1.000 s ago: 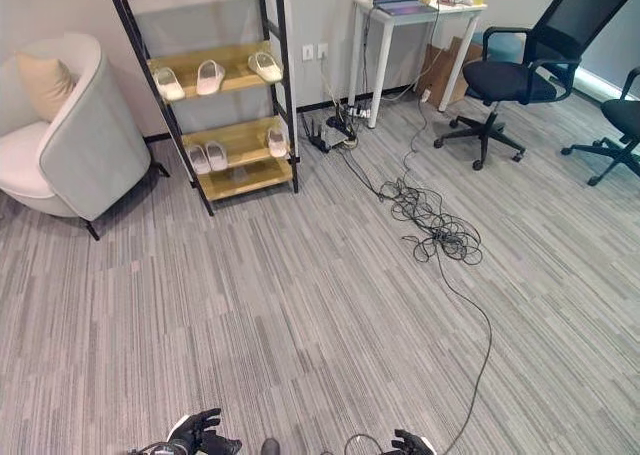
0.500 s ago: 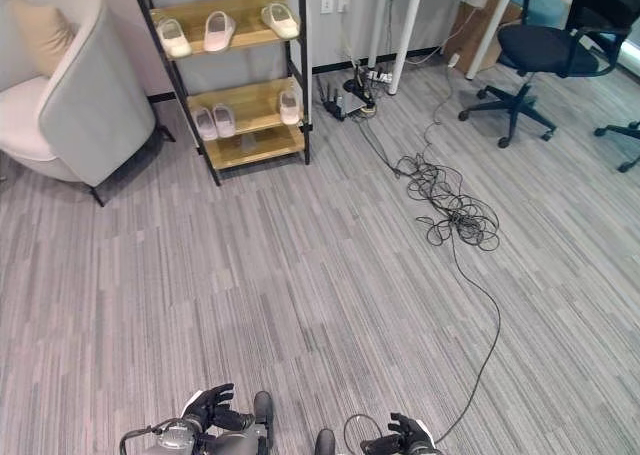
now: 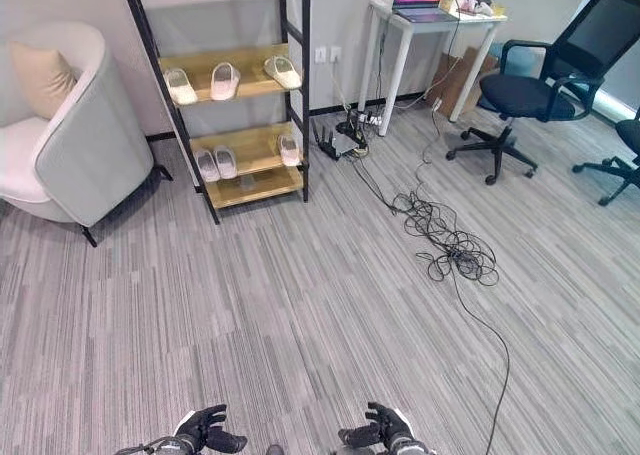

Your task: Arrange the slippers neatly on the shoe rack.

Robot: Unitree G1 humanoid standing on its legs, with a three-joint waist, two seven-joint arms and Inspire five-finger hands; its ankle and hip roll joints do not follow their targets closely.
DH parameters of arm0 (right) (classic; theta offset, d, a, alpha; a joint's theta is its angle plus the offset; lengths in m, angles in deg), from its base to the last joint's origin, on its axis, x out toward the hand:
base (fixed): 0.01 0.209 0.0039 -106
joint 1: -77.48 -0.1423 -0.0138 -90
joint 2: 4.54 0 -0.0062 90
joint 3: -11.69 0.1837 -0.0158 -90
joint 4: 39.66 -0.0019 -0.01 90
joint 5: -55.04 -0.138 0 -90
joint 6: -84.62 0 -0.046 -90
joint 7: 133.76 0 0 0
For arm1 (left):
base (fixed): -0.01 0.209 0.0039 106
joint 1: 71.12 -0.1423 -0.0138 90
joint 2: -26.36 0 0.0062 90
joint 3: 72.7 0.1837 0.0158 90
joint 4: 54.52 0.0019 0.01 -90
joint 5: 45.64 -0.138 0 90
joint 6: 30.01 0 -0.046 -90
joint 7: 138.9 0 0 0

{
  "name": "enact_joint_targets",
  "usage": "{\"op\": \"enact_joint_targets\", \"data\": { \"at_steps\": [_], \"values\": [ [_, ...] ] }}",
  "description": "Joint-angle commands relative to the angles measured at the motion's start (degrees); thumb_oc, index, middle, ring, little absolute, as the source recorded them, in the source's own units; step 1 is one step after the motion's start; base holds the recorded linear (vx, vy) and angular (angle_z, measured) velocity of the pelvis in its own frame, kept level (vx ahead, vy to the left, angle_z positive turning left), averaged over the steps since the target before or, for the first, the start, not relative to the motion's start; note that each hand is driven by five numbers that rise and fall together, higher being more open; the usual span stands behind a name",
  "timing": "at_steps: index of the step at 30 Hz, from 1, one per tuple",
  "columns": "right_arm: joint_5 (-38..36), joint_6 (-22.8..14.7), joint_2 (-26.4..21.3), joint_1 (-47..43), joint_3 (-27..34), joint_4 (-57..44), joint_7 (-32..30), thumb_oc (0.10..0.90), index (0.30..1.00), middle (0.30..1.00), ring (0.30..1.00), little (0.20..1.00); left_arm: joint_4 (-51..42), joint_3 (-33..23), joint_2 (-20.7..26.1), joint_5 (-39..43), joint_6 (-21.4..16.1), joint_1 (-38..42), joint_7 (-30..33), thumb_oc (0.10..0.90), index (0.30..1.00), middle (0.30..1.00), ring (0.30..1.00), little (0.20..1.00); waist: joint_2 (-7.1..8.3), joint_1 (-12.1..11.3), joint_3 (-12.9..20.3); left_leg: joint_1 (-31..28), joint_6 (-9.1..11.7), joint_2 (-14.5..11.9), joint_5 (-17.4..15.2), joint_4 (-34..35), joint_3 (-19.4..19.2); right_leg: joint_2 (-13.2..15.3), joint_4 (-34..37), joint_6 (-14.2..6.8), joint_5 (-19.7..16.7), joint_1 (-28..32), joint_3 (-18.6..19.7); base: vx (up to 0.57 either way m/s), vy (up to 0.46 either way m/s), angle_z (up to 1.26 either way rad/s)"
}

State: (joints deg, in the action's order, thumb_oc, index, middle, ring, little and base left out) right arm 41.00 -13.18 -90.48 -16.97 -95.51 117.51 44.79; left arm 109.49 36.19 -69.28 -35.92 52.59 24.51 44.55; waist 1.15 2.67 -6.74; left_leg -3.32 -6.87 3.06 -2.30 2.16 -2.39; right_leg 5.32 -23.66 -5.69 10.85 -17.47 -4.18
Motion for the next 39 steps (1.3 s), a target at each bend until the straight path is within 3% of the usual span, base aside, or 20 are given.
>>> {"op": "enact_joint_targets", "data": {
  "at_steps": [1,3,6,7,8,9,12,13,18,19,20,23,24,26,29,31,33,34,37,39],
  "values": [
    [-1.21,-0.94,-2.67,0.3,0.03,-0.89,-0.61,0.8,0.9,0.9,0.9,0.9,-0.31,-0.59,-0.62,-2.21,-1.79,1.51,0.46,0.8,0.9,0.9,0.9,0.9,0.16,1.6,-0.92,-4.73,5.33,0.1,-7.89,-4.68,5.87,-2.4,13.14,-1.74,-11.72,2.0,0.21,0.24,-0.111,0.56],
    [-1.01,-1.0,-2.78,1.14,0.08,-0.65,-0.49,0.8,0.9,0.9,0.9,0.9,0.31,-0.57,-0.95,-2.56,-2.02,1.11,0.24,0.8,0.9,0.9,0.9,0.9,0.3,1.72,-0.3,-6.02,6.05,-0.22,-8.94,-5.03,6.37,-2.43,16.26,-1.27,-12.15,4.42,0.14,0.3,-0.164,0.7],
    [-0.73,-0.94,-3.15,1.87,-0.06,-0.26,-0.4,0.8,0.9,0.9,0.9,0.9,0.76,-0.82,-1.17,-2.59,-1.78,0.4,-0.01,0.8,0.9,0.9,0.9,0.9,-0.19,1.52,1.08,-5.84,8.31,-2.03,-6.42,-7.71,6.68,-3.71,16.97,0.33,-11.7,6.79,-0.35,0.27,-0.181,0.68],
    [-0.59,-1.02,-3.19,1.89,-0.29,0.02,-0.37,0.8,0.9,0.9,0.9,0.9,1.08,-0.98,-1.15,-2.66,-1.77,0.21,0.05,0.8,0.9,0.9,0.9,0.9,-0.2,1.41,1.23,-5.09,9.51,-2.57,-4.64,-9.79,6.79,-4.3,17.4,1.0,-11.3,7.9,-0.38,0.27,-0.21,0.42],
    [-1.07,-1.12,-3.44,2.15,-0.19,-0.25,-0.58,0.8,0.9,0.9,0.9,0.9,1.0,-0.73,-1.03,-2.95,-1.74,0.39,0.12,0.8,0.9,0.9,0.9,0.9,0.48,1.14,0.8,-1.32,11.78,-4.38,-0.09,-16.75,4.81,-4.16,18.2,2.13,-10.25,10.5,-0.52,0.28,-0.24,0.2],
    [-1.52,-1.19,-3.68,2.04,-0.28,-0.51,-0.65,0.8,0.9,0.9,0.9,0.9,0.63,-0.81,-0.8,-2.57,-1.66,0.55,0.12,0.8,0.9,0.9,0.9,0.9,1.18,0.64,0.2,1.01,11.81,-4.96,1.58,-21.48,3.93,-4.17,18.25,3.01,-9.72,11.72,-0.62,0.19,-0.171,0.12],
    [-1.64,-1.28,-3.79,1.9,-0.57,-0.62,-0.81,0.8,0.9,0.9,0.9,0.9,0.29,-1.02,-0.54,-2.0,-1.66,0.77,0.31,0.8,0.9,0.9,0.9,0.9,1.65,0.19,-0.32,2.57,11.99,-5.42,2.57,-25.27,3.61,-4.25,18.32,3.63,-9.13,12.79,-0.69,0.14,-0.129,-0.1],
    [-1.82,-0.98,-3.95,1.82,-0.66,-0.33,-1.01,0.8,0.9,0.9,0.9,0.9,-0.4,-0.97,-0.36,-1.43,-1.71,0.96,0.55,0.8,0.9,0.9,0.9,0.9,2.54,-0.51,-1.05,5.5,11.1,-6.06,2.54,-29.27,1.98,-3.92,18.31,4.49,-7.87,14.51,-0.6,0.33,-0.166,-0.23],
    [-2.45,-1.12,-4.18,2.32,-0.4,-0.42,-0.96,0.8,0.9,0.9,0.9,0.9,-1.07,-0.21,0.04,-1.96,-1.78,0.93,0.42,0.8,0.9,0.9,0.9,0.9,3.19,-2.43,-1.57,14.91,8.92,-4.04,-1.27,-21.35,-2.94,-4.05,20.17,4.25,-4.09,19.81,-0.14,0.35,-0.048,0.33],
    [-2.62,-1.34,-3.9,2.2,-0.47,-0.83,-1.17,0.8,0.9,0.9,0.9,0.9,-1.43,-0.07,0.21,-2.38,-1.88,0.47,0.33,0.8,0.9,0.9,0.9,0.9,2.02,-3.9,-1.55,18.39,9.46,-3.78,3.87,-12.95,-4.45,-5.82,21.05,3.92,-2.13,23.14,1.38,0.59,0.058,0.3],
    [-2.68,-1.42,-3.75,2.01,-0.46,-1.0,-1.31,0.8,0.9,0.9,0.9,0.9,-1.49,0.0,0.2,-2.46,-1.97,0.22,0.4,0.8,0.9,0.9,0.9,0.9,1.54,-4.42,-1.52,20.02,9.97,-3.95,6.17,-11.13,-5.17,-6.69,21.39,3.89,-1.75,24.55,2.22,0.61,0.08,0.19],
    [-2.65,-1.29,-3.46,1.78,-0.58,-1.11,-1.2,0.8,0.9,0.9,0.9,0.9,-1.31,-0.25,0.29,-2.15,-2.01,-0.25,0.38,0.8,0.9,0.9,0.9,0.9,1.65,-5.77,-1.56,21.5,10.25,-3.8,7.97,-10.17,-5.68,-6.93,21.23,3.86,-0.77,27.22,4.13,0.32,0.063,-0.24],
    [-1.5,-1.11,-3.13,2.2,-0.56,-1.04,-0.79,0.8,0.9,0.9,0.9,0.9,-0.59,-1.09,0.18,-2.04,-1.85,-1.05,0.14,0.8,0.9,0.9,0.9,0.9,1.62,-6.09,0.06,19.62,8.83,-3.22,7.21,-8.68,-5.84,-6.18,20.28,2.75,0.23,28.75,4.4,0.56,0.141,-0.73],
    [-0.67,-0.99,-2.92,2.19,-0.36,-0.53,-0.47,0.8,0.9,0.9,0.9,0.9,-0.42,-1.1,0.14,-2.38,-1.82,-1.23,0.05,0.8,0.9,0.9,0.9,0.9,2.21,-6.3,1.08,18.52,7.54,-1.99,6.2,-9.55,-5.72,-4.55,15.81,0.82,-1.85,28.16,4.64,0.47,0.153,-0.73],
    [-0.07,-0.76,-2.62,1.52,-0.57,-0.52,0.18,0.8,0.9,0.9,0.9,0.9,-0.86,-0.64,0.52,-2.74,-1.59,-0.77,-0.41,0.8,0.9,0.9,0.9,0.9,2.74,-6.01,1.1,15.3,5.2,-0.94,3.19,-10.35,-5.72,-2.15,2.44,-3.0,-10.07,22.86,4.63,0.27,0.107,-0.47],
    [0.3,-0.72,-2.32,1.24,-0.62,-1.03,0.15,0.8,0.9,0.9,0.9,0.9,-1.29,-0.15,0.94,-3.18,-1.37,0.01,-0.44,0.8,0.9,0.9,0.9,0.9,1.37,-5.12,0.84,10.72,3.75,-1.22,0.08,-10.32,-5.0,-0.56,-5.88,-3.84,-13.94,18.27,1.5,0.31,0.098,0.03],
    [0.28,-0.8,-2.27,1.06,-0.66,-1.34,0.13,0.8,0.9,0.9,0.9,0.9,-1.36,-0.06,1.01,-3.03,-1.29,0.33,-0.36,0.8,0.9,0.9,0.9,0.9,0.78,-4.69,0.79,8.83,3.62,-1.29,-0.67,-9.74,-4.35,-0.02,-6.45,-2.99,-13.77,15.91,0.08,0.28,0.047,0.34],
    [0.47,-0.88,-2.26,1.06,-0.79,-1.56,0.06,0.8,0.9,0.9,0.9,0.9,-1.37,0.0,1.01,-2.89,-1.27,0.52,-0.4,0.8,0.9,0.9,0.9,0.9,0.41,-3.67,0.63,6.53,3.71,-1.01,-1.54,-8.83,-2.9,0.03,-6.32,-1.98,-11.5,13.47,-1.22,0.36,0.014,0.27],
    [0.47,-0.79,-2.5,1.13,-0.95,-1.37,0.09,0.8,0.9,0.9,0.9,0.9,-1.66,0.41,0.79,-3.23,-1.37,0.76,-0.69,0.8,0.9,0.9,0.9,0.9,0.12,-2.03,0.44,3.24,4.28,-0.77,-3.35,-8.2,-1.38,-0.13,0.49,-0.65,-7.79,9.63,-3.63,0.34,-0.063,0.34],
    [0.43,-0.75,-2.72,0.93,-1.19,-1.3,0.11,0.8,0.9,0.9,0.9,0.9,-1.67,0.73,0.36,-3.24,-1.57,0.97,-0.64,0.8,0.9,0.9,0.9,0.9,0.71,-0.75,0.05,0.93,4.69,0.06,-4.84,-7.91,0.15,-0.19,7.45,-0.62,-8.89,7.06,-3.81,0.36,-0.132,0.24]
  ]
}}
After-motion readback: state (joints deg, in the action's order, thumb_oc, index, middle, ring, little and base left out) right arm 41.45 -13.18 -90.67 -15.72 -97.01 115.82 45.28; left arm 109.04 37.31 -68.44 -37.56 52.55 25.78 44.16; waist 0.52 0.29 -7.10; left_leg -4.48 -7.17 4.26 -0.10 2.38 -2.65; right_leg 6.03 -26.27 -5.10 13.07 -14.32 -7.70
